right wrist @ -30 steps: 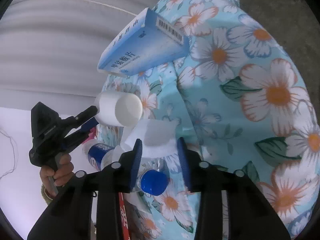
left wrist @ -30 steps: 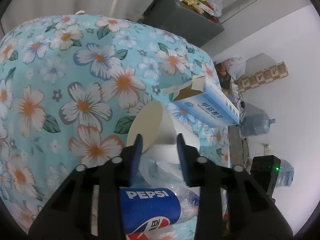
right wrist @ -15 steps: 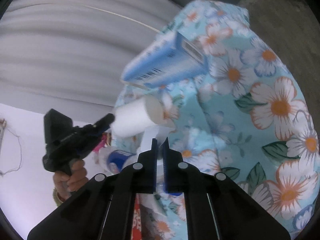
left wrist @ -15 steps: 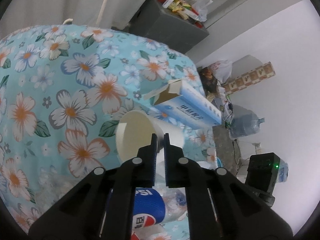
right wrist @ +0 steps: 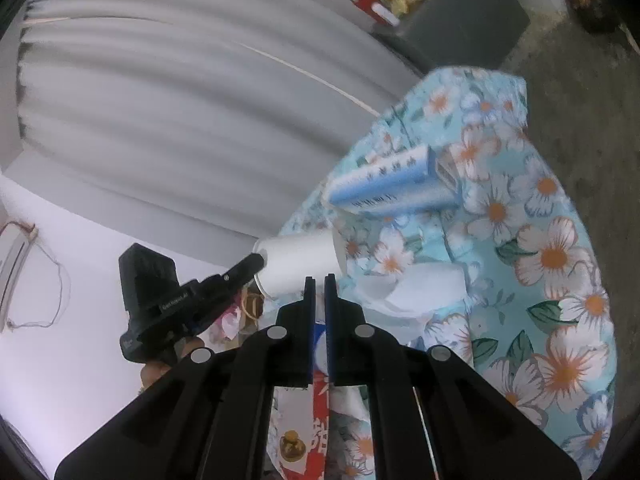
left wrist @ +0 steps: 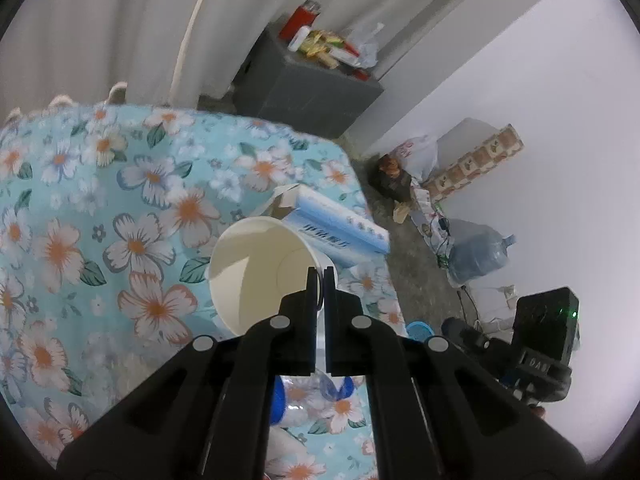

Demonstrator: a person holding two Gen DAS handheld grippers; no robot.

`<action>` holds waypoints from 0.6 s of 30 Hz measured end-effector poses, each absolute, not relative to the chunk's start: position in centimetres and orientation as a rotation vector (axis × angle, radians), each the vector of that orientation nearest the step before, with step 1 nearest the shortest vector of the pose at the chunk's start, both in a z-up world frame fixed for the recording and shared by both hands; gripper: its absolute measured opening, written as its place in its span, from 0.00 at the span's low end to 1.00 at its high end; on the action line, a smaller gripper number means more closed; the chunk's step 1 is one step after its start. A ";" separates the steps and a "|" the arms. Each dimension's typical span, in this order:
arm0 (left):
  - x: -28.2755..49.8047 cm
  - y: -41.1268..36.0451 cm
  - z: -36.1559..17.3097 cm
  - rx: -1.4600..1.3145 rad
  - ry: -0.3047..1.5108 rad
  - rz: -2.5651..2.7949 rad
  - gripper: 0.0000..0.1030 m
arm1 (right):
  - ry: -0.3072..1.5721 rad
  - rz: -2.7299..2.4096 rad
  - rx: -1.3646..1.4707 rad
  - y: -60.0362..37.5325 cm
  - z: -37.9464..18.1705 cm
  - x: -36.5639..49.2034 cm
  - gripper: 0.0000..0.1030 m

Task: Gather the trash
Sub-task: 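Grasp the white paper cup with the left tool while the right grasps the white tissue, then carry the paper cup and tissue over the blue wastebasket and open both tools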

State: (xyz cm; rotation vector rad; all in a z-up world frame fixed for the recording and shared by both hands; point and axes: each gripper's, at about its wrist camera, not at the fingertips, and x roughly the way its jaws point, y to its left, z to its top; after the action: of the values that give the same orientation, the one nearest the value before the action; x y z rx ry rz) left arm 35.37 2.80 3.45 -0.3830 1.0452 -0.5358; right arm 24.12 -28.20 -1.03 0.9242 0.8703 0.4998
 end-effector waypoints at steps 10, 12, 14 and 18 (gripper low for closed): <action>33.3 2.3 5.6 -0.335 1.003 -0.543 0.01 | 1.017 0.426 0.887 -27.9 -3.1 24.1 0.38; 33.4 2.4 5.2 -0.337 1.007 -0.540 0.01 | 1.056 0.384 0.874 -27.6 -4.7 24.9 0.44; 33.6 2.6 4.6 -0.346 1.018 -0.538 0.01 | 1.101 0.347 0.886 -27.6 -6.4 25.9 0.46; 34.2 2.9 3.3 -0.356 1.035 -0.534 0.01 | 1.178 0.279 0.980 -28.3 -10.3 27.6 0.50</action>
State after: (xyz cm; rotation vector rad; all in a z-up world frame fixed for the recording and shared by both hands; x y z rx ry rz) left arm 34.17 2.89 3.34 -0.3560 1.0353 -0.5339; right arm 27.62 -28.31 -10.28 0.9797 1.1776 0.2785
